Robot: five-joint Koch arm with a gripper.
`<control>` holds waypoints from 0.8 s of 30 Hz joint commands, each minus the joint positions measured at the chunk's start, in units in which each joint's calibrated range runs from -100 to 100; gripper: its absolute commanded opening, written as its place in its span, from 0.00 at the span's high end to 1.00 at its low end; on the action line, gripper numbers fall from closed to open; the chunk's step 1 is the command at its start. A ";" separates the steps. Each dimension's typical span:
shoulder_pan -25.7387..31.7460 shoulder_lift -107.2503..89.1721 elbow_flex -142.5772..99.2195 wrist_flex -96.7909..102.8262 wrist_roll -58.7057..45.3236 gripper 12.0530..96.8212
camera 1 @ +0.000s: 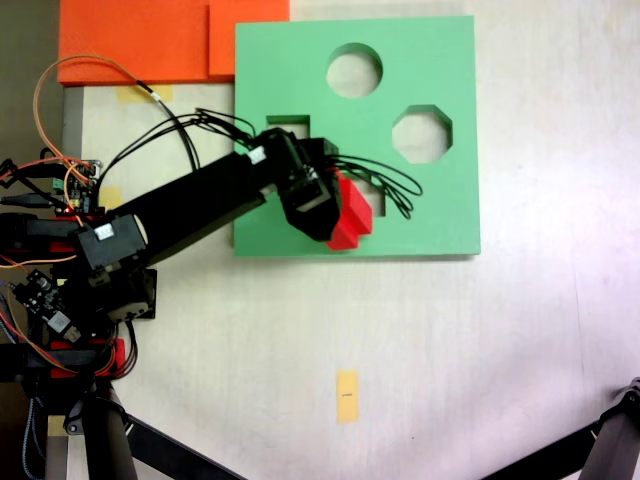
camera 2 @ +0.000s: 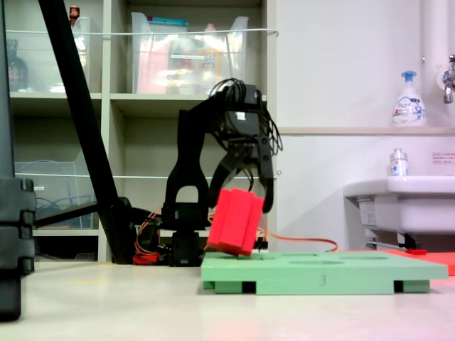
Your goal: Put the cross columnar block into the corresponding hole
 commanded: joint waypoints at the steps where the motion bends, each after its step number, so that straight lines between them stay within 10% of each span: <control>1: 0.63 0.25 2.29 5.23 0.83 0.63; 24: 1.86 2.48 2.99 11.20 2.98 0.64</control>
